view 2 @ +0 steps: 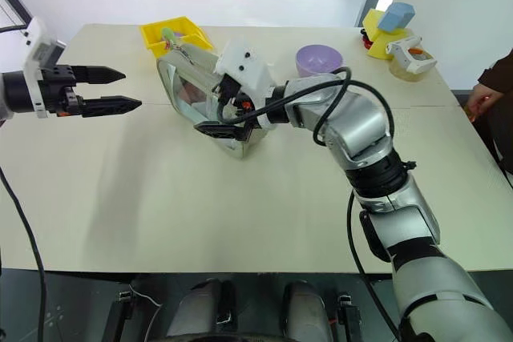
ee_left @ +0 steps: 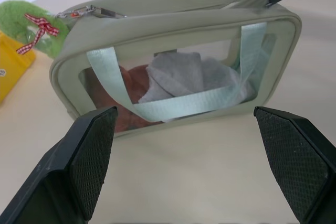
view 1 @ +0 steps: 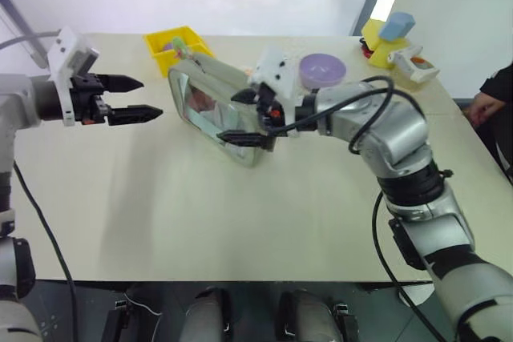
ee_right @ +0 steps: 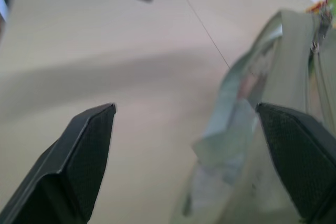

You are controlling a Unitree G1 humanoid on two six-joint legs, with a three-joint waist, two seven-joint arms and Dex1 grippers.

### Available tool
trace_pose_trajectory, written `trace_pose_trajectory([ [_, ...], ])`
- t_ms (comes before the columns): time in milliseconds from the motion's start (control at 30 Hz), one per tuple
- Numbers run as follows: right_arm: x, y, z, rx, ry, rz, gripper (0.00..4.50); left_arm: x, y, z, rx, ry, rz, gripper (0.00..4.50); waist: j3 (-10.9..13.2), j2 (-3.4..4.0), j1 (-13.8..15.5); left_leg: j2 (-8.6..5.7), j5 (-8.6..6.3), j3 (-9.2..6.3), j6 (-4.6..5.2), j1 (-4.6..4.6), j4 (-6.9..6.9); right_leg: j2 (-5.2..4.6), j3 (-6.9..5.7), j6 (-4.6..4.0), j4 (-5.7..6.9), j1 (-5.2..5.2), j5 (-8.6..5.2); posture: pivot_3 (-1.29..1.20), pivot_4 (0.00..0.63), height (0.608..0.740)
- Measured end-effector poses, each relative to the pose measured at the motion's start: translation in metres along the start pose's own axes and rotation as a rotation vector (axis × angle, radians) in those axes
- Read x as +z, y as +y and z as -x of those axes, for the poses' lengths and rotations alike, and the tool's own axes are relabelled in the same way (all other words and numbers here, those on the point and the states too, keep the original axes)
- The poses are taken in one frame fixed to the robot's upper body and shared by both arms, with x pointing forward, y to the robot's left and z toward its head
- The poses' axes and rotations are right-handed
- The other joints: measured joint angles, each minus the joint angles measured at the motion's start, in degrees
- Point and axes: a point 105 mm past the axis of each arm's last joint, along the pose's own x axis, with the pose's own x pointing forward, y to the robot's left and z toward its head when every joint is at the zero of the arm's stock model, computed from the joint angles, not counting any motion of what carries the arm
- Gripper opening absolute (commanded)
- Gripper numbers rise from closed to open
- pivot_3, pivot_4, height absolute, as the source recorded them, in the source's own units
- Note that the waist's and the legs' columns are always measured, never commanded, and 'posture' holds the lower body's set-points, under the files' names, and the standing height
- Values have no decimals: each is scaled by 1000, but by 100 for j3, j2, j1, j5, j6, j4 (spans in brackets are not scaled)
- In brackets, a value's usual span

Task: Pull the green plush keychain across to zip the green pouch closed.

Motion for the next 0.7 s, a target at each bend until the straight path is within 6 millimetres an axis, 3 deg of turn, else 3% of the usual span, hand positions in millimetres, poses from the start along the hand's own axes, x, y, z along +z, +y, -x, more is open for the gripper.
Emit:
trace_pose_trajectory([
  [167, 1, -4, -8, -33, -16, 7, 4439, -2, -5, -2, -4, 0, 9, 4436, 0, 0, -24, 2, 1, 1, -2, 0, -2, 1, 0, 0, 2, -2, 0, 0, 150, 739],
  [333, 4, -12, -3, -74, -28, -19, 4439, 0, -4, -2, 9, -9, 10, 4436, 0, 0, 12, 1, 1, 0, -1, 0, -2, 2, 0, 0, 0, 1, 0, 0, 150, 739],
  [533, -6, -18, -5, -119, 22, -11, 4439, 0, -5, -5, 5, -18, -3, 4436, 0, 0, -2, 1, 1, 1, -2, 0, -2, 2, 0, 0, 0, 0, 0, 0, 150, 739],
  [633, -9, -17, -5, -120, 36, -11, 3629, 0, -3, -5, 8, -19, 3, 4500, 0, 0, -3, 1, 1, 1, -2, 0, -3, 2, 0, 0, 0, 0, 0, 0, 150, 739],
  [700, -12, -16, -5, -120, 47, -6, 2612, 1, -2, -4, 9, -26, -3, 4500, 0, 0, -3, 1, 1, 1, -2, 0, -2, 2, 0, 0, 0, -1, 0, 0, 150, 739],
])
